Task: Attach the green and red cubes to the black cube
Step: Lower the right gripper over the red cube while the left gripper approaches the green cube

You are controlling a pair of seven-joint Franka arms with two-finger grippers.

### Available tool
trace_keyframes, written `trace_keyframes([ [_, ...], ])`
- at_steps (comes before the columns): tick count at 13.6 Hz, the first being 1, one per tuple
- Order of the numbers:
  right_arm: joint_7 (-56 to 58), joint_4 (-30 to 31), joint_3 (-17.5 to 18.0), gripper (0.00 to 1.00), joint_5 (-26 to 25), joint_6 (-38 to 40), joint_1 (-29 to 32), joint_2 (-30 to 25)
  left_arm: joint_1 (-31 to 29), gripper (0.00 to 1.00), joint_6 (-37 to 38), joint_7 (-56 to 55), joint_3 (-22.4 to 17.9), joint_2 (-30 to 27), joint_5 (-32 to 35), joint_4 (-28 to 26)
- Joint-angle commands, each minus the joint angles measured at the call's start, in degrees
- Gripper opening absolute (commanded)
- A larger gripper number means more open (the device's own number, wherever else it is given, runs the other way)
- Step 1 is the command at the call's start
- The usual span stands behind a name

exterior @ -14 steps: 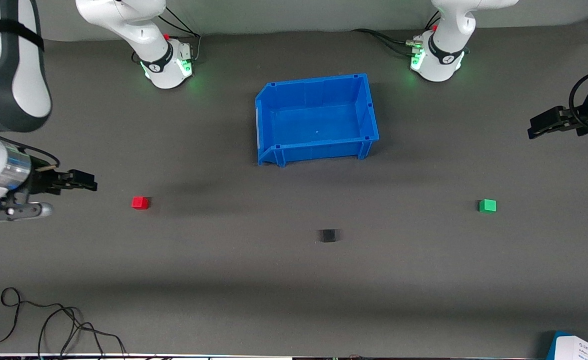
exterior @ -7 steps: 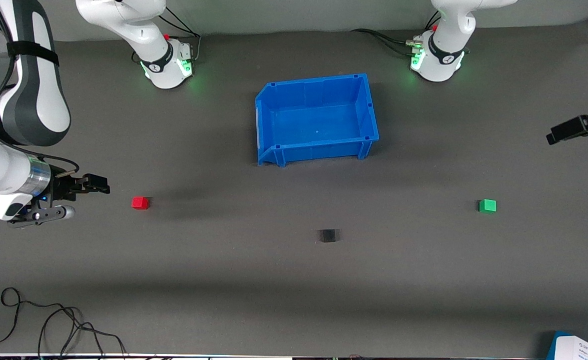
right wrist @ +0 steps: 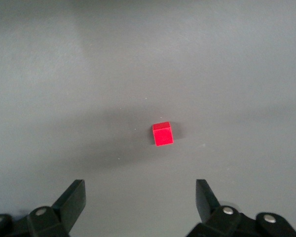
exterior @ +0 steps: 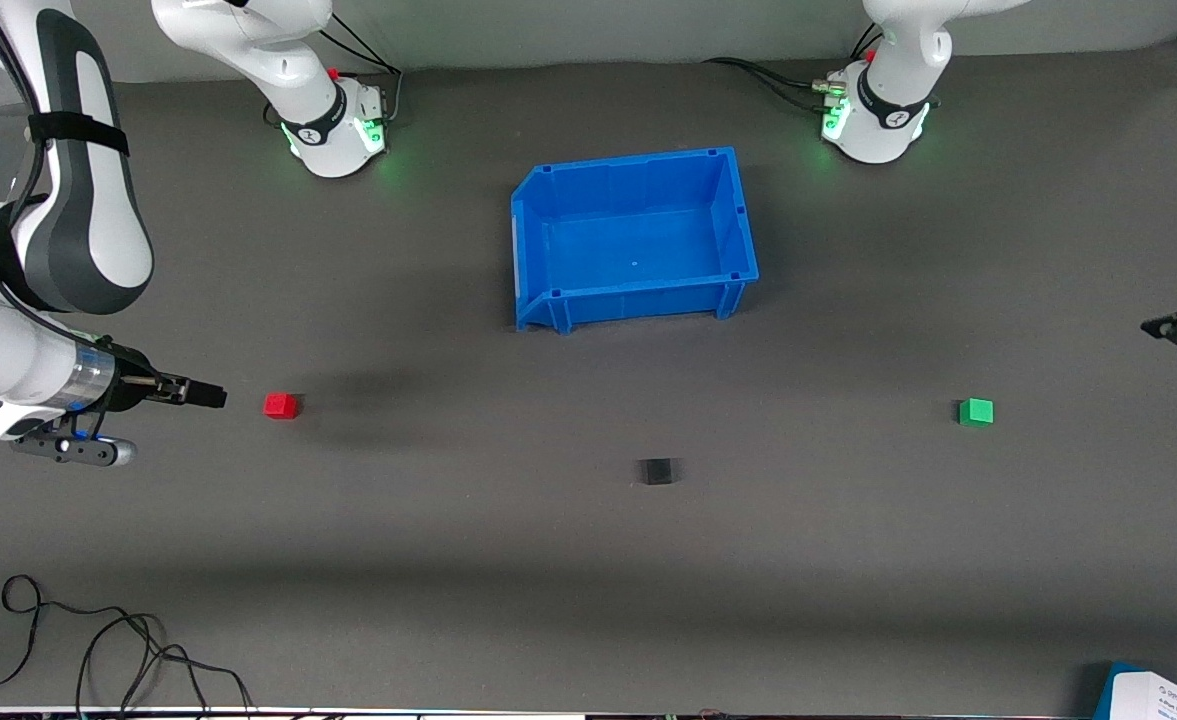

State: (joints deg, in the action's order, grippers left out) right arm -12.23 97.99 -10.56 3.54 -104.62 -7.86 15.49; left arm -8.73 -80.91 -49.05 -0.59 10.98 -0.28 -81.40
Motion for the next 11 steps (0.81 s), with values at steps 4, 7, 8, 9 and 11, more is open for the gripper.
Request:
trace_keyframes([
  [4,-13.2,-5.1,-0.3,1.0,0.1,-0.1,0.5,4.6,-3.0,1.0,-5.6,-20.4,0.2,7.6,0.2,-0.1],
  [7,-16.0,-6.3,-1.1,1.0,0.8,-0.8,1.8,6.2,-3.8,1.0,-13.9,-22.8,0.2,10.5,-0.2,-3.2],
  [8,-20.3,-6.3,-1.2,1.0,0.9,-2.6,1.7,7.2,-3.6,1.0,-18.3,-22.8,0.2,10.4,0.1,-6.9],
  [9,-27.1,-5.9,-1.2,1.0,0.7,-4.8,1.3,8.6,-3.7,1.0,-22.9,-22.8,0.2,10.0,0.4,-10.8],
  [11,-31.2,-1.8,-1.6,1.0,0.9,-6.7,1.5,7.9,-3.4,1.0,-29.8,-23.3,0.2,11.1,0.4,-15.3],
])
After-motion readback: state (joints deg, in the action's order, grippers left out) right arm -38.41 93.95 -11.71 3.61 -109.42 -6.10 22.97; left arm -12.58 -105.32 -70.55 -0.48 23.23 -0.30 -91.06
